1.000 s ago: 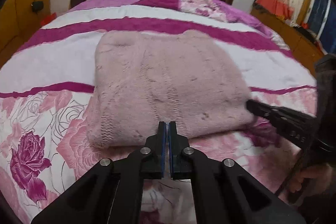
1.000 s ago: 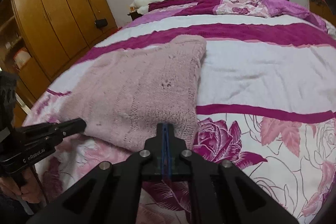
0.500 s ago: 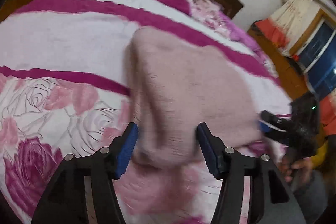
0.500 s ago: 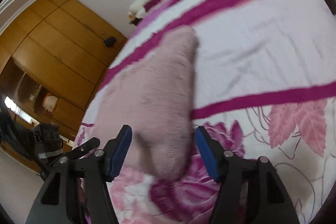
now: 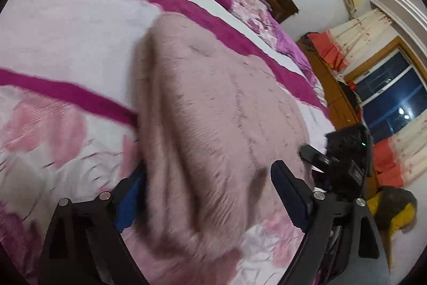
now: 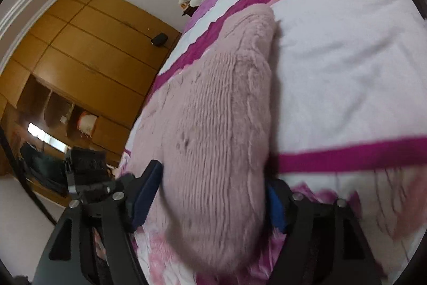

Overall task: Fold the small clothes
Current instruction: 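Grasp the cardigan edge with both grippers and lift it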

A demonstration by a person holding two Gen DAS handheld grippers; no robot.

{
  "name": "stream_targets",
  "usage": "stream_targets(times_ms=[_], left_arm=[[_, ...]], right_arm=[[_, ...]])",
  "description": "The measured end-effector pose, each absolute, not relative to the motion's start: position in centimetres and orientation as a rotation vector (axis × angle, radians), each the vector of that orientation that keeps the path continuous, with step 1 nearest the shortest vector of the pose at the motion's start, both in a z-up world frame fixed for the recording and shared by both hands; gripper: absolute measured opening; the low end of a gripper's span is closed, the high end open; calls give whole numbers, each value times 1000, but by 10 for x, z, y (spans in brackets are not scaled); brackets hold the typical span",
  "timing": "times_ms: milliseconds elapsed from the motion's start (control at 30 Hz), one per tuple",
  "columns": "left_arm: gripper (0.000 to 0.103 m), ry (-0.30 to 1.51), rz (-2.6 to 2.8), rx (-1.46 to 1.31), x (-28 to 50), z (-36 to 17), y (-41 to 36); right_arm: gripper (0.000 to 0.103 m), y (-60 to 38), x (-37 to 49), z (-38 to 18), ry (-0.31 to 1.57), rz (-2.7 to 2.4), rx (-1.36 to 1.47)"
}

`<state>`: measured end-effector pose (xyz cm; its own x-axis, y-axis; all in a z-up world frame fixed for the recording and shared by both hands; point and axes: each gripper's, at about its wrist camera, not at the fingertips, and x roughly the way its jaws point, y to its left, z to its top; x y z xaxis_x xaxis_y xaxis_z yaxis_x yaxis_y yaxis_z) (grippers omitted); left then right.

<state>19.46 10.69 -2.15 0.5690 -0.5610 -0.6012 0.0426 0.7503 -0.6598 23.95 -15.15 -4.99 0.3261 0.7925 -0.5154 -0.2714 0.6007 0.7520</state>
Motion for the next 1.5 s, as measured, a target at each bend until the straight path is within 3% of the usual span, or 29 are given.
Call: stream_targets(times_ms=[400, 767, 800, 900, 1133, 1500], left_arm=[[68, 922, -456, -750, 194, -25, 93], [67, 924, -452, -812, 221, -30, 97], [65, 926, -452, -806, 217, -31, 97], [43, 937, -378, -776, 209, -32, 98], [20, 939, -388, -842, 210, -39, 107], [12, 927, -402, -851, 205, -23, 108]], right_arm=[[71, -145, 218, -55, 1099, 804, 655], [69, -141, 231, -59, 1044, 789, 655], [65, -141, 230, -60, 1045, 783, 654], [54, -143, 229, -62, 1056, 756, 638], [48, -143, 227, -61, 1039, 736, 600], [38, -144, 221, -39, 1042, 735, 630]])
